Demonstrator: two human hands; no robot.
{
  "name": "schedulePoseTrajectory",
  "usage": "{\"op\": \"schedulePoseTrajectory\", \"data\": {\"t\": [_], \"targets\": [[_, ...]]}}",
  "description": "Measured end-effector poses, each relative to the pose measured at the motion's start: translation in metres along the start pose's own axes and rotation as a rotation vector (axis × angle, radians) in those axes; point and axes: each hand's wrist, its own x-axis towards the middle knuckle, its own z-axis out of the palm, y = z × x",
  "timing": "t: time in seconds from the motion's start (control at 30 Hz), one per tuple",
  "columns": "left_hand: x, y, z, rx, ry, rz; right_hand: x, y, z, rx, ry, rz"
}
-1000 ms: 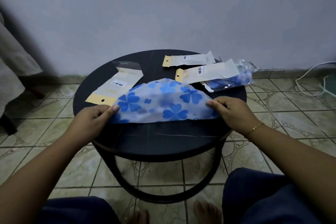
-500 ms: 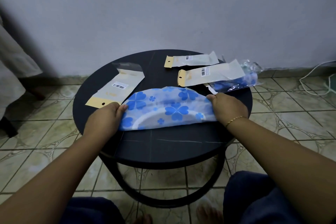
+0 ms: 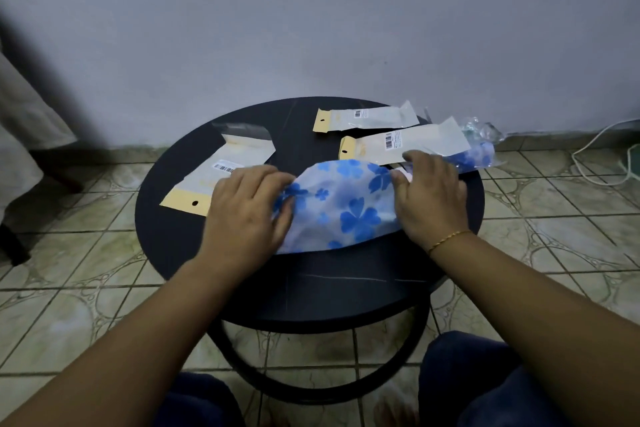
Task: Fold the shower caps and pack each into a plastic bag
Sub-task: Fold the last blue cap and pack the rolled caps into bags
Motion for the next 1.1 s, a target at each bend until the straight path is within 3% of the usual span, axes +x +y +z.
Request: {"op": "schedulePoseTrajectory", "data": {"t": [0.1, 0.2, 0.27, 0.33, 0.5, 0.7, 0.77, 0.93, 1.1], "targets": [[0.005, 0.010, 0.008, -0.057, 0.162, -0.092, -0.005, -0.011, 0.007, 0.031, 0.012, -0.161], [0.011, 0.020, 0.011, -0.090, 0.248, 0.052, -0.008, -0.014, 0.018, 0.028, -0.113, -0.203], [0.013, 0.027, 0.017, -0.137, 0.118, 0.192, -0.008, -0.015, 0.023, 0.019, -0.142, -0.223], [0.010, 0.026, 0.029, -0.133, -0.085, 0.196, -0.005, -0.015, 0.023, -0.032, -0.183, -0.243], [0.003, 0.005, 0.045, -0.124, -0.722, -0.124, -0.002, -0.009, 0.027, -0.177, -0.529, -0.276], [0.011, -0.009, 0.043, -0.081, -1.001, -0.278, -0.001, -0.005, 0.027, -0.124, -0.699, -0.233], [0.012, -0.014, 0.040, -0.077, -1.050, -0.269, -0.003, -0.007, 0.023, -0.095, -0.678, -0.240], [0.013, -0.028, 0.019, -0.197, -1.099, -0.290, -0.001, -0.013, 0.010, -0.019, -0.333, -0.262], [0.014, -0.026, 0.012, -0.227, -0.946, -0.185, 0.008, -0.019, 0.014, 0.019, -0.365, -0.116]]}}
